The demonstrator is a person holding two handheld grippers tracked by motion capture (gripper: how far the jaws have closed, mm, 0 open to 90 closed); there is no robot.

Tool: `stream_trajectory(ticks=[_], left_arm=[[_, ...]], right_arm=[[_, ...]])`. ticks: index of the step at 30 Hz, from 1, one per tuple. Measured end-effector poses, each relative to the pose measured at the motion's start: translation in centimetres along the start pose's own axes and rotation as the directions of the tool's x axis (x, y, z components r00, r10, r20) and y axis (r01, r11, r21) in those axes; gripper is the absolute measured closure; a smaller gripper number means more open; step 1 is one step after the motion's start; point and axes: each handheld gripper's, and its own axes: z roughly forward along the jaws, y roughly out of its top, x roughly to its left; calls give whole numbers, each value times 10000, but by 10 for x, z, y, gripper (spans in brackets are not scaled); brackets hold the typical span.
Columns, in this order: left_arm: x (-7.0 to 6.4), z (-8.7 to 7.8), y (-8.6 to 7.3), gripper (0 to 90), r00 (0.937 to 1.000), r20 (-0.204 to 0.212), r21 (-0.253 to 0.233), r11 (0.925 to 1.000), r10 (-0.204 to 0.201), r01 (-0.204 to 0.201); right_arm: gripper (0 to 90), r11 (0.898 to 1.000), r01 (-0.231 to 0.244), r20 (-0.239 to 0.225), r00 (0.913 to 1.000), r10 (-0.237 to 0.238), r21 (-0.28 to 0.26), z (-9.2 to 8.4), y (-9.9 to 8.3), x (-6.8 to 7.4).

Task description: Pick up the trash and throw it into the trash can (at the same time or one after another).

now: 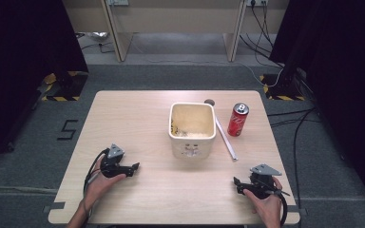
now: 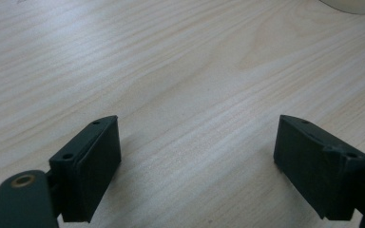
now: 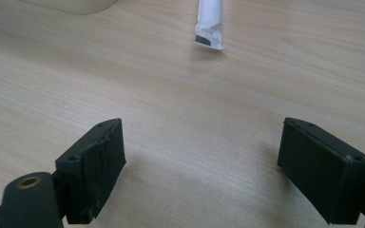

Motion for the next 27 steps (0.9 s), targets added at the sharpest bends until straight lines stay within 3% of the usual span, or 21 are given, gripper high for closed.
stream_trajectory(ticks=[16,20,27], left_arm=[[0,0,0,152,10000,0,0,10000,1,-1],[0,0,0,152,10000,0,-1,10000,1,-1],[0,0,0,153,10000,4,-3,10000,-5,5]], right_arm=[[179,9974,464,251,9987,-450,-550,-6,24,-2],[282,9955,816,125,9966,-811,-472,-1,36,-2],[366,9927,1136,167,9935,-1130,-393,12,53,-1]])
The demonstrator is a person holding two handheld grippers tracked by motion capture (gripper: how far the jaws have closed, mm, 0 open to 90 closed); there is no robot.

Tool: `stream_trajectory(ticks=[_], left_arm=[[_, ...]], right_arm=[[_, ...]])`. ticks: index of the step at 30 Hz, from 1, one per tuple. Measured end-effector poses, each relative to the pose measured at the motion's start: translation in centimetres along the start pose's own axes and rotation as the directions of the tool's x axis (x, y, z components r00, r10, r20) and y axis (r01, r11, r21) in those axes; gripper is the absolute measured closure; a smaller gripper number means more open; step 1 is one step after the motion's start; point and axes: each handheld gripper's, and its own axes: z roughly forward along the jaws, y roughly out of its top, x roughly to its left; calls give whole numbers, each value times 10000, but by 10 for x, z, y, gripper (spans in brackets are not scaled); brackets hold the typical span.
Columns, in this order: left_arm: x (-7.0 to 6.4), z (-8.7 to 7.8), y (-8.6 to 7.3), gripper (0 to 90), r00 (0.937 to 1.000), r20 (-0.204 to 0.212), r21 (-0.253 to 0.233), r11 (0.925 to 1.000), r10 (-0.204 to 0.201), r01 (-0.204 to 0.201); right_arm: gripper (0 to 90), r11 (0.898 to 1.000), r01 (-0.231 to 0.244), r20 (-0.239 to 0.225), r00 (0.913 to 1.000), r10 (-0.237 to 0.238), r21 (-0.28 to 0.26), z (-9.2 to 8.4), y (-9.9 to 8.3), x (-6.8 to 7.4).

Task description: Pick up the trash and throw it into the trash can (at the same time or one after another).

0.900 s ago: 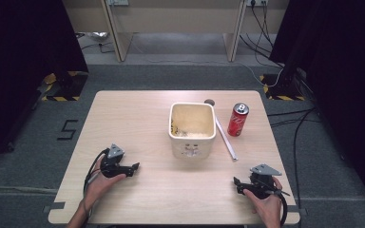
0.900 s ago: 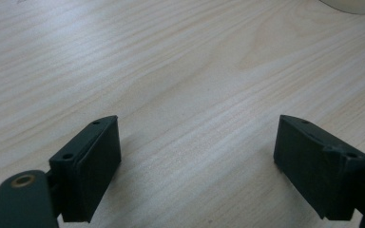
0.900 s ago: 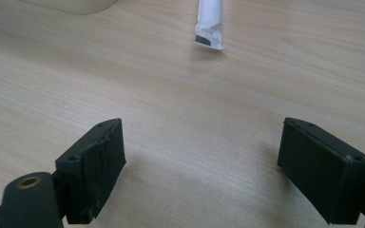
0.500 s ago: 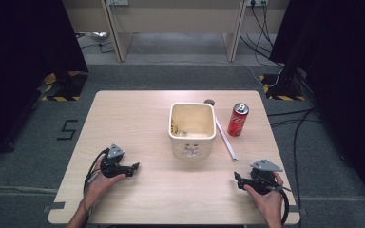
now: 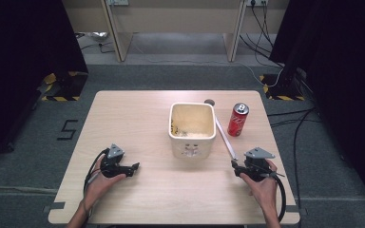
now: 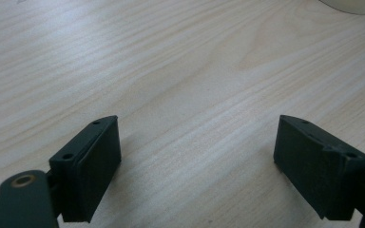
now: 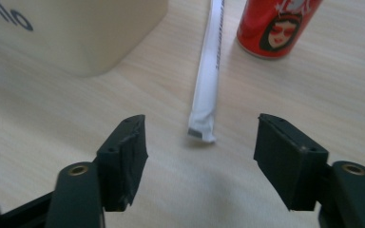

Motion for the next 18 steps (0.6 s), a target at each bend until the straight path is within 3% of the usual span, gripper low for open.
stream_trajectory(ticks=[2,5,7,18], left_arm=[[0,0,0,153,10000,0,-4,10000,-2,2],[0,0,0,153,10000,0,-1,10000,1,-1],[0,0,0,153,10000,0,1,10000,0,0],[0,0,0,153,10000,4,8,10000,-8,8]], right_arm=[[427,9996,287,10,9996,-287,18,6,9,0],[461,9998,199,-51,9998,-199,-37,12,13,-1],[493,9990,404,132,9991,-407,190,23,17,-2],[550,9985,453,28,9990,-454,299,52,34,-2]])
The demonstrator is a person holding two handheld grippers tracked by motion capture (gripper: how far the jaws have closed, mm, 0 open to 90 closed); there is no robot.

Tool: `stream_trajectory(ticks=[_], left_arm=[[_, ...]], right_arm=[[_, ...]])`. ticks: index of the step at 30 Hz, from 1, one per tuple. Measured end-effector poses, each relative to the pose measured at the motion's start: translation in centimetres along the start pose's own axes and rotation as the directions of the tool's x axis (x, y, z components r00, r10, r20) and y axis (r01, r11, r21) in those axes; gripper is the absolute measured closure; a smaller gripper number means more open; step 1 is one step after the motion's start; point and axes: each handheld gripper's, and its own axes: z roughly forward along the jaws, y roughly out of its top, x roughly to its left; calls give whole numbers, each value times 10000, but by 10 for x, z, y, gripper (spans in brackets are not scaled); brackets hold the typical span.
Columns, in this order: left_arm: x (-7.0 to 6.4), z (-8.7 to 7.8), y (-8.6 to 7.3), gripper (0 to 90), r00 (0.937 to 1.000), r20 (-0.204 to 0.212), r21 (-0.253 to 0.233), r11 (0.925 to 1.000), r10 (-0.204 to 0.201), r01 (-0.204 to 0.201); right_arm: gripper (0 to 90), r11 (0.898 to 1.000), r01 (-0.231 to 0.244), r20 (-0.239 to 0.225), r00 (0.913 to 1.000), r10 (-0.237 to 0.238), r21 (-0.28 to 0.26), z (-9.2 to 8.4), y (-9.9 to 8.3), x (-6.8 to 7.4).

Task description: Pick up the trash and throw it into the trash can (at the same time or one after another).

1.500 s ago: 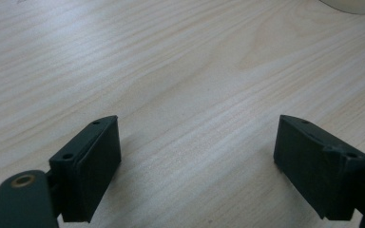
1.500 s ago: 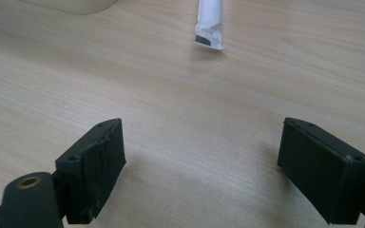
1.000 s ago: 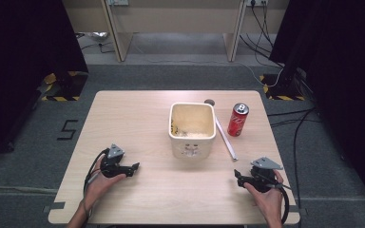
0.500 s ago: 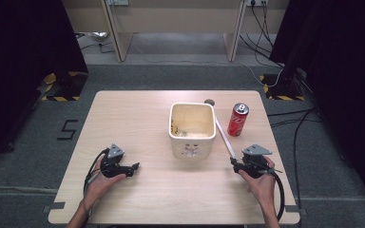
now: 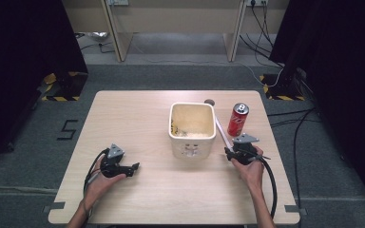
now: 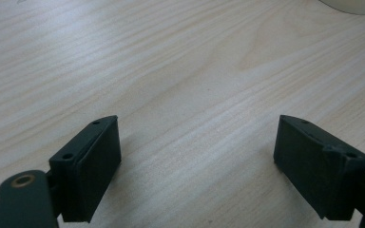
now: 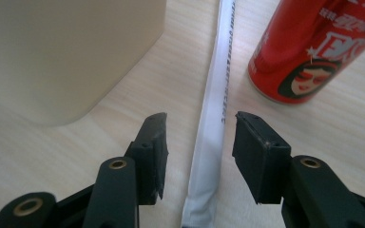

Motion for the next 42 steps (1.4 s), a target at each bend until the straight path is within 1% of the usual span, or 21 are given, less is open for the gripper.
stream_trajectory(ticks=[1,8,13,14,16,19,21,23,26,28,31,33,36,38,42], left_arm=[[0,0,0,153,10000,-2,-13,10000,-2,2],[0,0,0,153,10000,-1,-7,10000,10,-10],[0,0,0,153,10000,-3,-16,10000,-2,2],[0,0,0,153,10000,-5,-13,10000,-2,2],[0,0,0,153,10000,-4,-5,10000,14,-14],[0,0,0,153,10000,-6,-15,10000,-3,3],[0,0,0,153,10000,-5,-15,10000,-1,1],[0,0,0,153,10000,-8,-14,10000,-2,2],[0,0,0,153,10000,-7,-16,10000,-3,3],[0,0,0,152,10000,-7,-15,10000,-2,2],[0,0,0,153,10000,-8,-13,10000,-1,1],[0,0,0,153,10000,-8,-10,10000,1,-1],[0,0,0,152,10000,-6,-6,10000,6,-6],[0,0,0,152,10000,-8,-8,10000,6,-6],[0,0,0,153,10000,-8,-10,10000,5,-5]], right_arm=[[551,10000,-35,11,10000,35,-65,3,1,0],[557,9998,-176,-112,9998,178,122,16,7,-1],[561,9998,-133,-51,9999,134,145,20,11,-3],[563,9997,-221,-75,9997,221,87,22,14,-4],[563,9998,-180,-86,9998,181,91,23,15,-5],[567,9996,-279,-150,9995,279,-10,26,20,-7],[567,9997,-244,-165,9996,244,-7,27,22,-7],[569,9995,-306,-192,9993,307,28,32,23,-7],[570,9996,-246,-226,9994,248,113,36,24,-7],[571,9994,-320,-222,9992,323,140,38,24,-7],[572,9993,-298,-261,9992,303,212,42,23,-8],[575,9984,-436,-241,9987,444,355,45,21,-10],[577,9981,-452,-258,9986,463,414,46,21,-11],[588,9978,-528,-330,9980,542,402,46,20,-12],[604,9954,-818,-559,9949,845,499,45,19,-14]])
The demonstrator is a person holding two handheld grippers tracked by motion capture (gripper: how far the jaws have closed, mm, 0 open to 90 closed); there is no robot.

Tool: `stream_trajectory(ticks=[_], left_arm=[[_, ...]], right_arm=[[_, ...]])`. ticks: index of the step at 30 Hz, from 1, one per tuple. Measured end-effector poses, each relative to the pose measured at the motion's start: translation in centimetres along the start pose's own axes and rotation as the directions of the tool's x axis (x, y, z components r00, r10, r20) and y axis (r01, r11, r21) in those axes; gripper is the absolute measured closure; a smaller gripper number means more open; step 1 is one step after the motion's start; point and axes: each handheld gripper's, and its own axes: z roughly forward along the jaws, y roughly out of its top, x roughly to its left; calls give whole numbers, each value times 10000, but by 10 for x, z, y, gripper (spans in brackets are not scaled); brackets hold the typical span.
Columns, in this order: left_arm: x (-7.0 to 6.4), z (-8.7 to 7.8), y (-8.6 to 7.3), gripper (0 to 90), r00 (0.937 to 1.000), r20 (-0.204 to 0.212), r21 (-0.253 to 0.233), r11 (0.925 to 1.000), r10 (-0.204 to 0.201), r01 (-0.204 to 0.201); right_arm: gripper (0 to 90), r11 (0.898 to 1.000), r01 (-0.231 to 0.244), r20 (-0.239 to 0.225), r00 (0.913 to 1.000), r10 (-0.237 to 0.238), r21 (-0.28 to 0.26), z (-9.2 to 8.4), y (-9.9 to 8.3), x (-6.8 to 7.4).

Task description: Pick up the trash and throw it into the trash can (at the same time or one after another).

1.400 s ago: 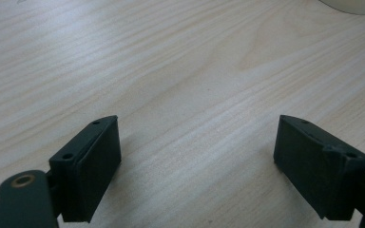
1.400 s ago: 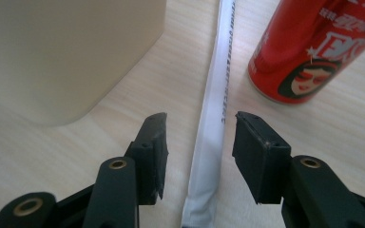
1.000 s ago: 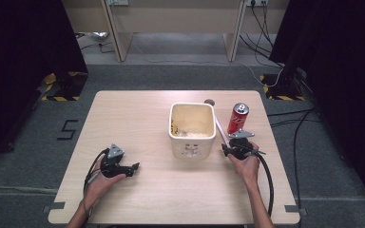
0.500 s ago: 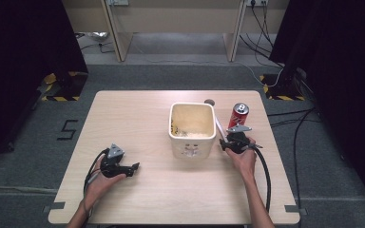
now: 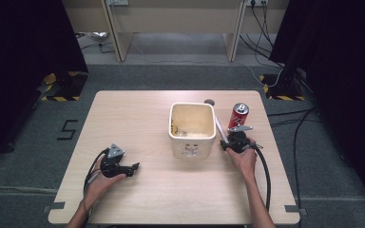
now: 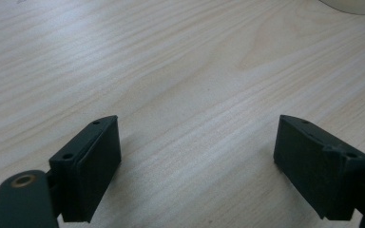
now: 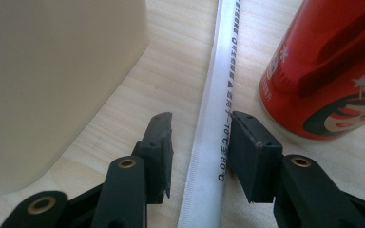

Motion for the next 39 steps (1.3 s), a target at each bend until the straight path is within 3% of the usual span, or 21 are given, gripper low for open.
stream_trajectory(ticks=[14,19,24,26,32,39], left_arm=[[0,0,0,153,10000,1,1,10000,1,-1],[0,0,0,153,10000,2,0,10000,0,0],[0,0,0,153,10000,2,1,10000,-1,1],[0,0,0,153,10000,1,-1,10000,-2,2],[0,0,0,153,10000,0,3,10000,4,-4],[0,0,0,153,10000,2,1,10000,1,-1]], right_arm=[[777,9997,-221,-277,9994,219,-51,-2,-3,1],[794,9998,-114,-178,9998,111,-186,-4,-3,3],[794,9988,-97,-163,9998,89,-488,-16,2,4],[795,9974,90,61,9999,-86,-720,-29,5,5],[795,9943,166,72,9998,-159,-1055,-52,8,3],[795,9929,172,77,9998,-164,-1173,-61,8,2]])
